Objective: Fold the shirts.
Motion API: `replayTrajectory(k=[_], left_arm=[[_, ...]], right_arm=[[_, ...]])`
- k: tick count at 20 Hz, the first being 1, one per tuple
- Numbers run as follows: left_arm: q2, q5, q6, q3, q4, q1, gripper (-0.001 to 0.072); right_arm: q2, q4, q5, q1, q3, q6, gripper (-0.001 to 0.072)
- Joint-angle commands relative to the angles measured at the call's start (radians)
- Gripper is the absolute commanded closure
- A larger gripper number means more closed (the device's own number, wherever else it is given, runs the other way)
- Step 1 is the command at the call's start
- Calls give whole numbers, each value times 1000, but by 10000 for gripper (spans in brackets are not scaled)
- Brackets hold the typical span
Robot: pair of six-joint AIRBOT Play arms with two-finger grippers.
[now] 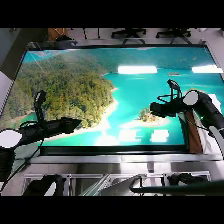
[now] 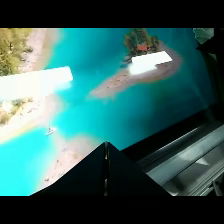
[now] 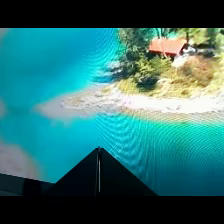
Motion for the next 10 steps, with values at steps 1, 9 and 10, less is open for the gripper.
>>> replayTrajectory(k=[1,9,10], left_arm=[[1,8,0,0,27,-1,694],[33,-461,-350,198,948,235,19],[46,-463,-361,179,1032,298,10]], right_arm=[[-1,0,0,1,0,1,691],[-1,0,0,1,0,1,690],[-1,0,0,1,0,1,691]])
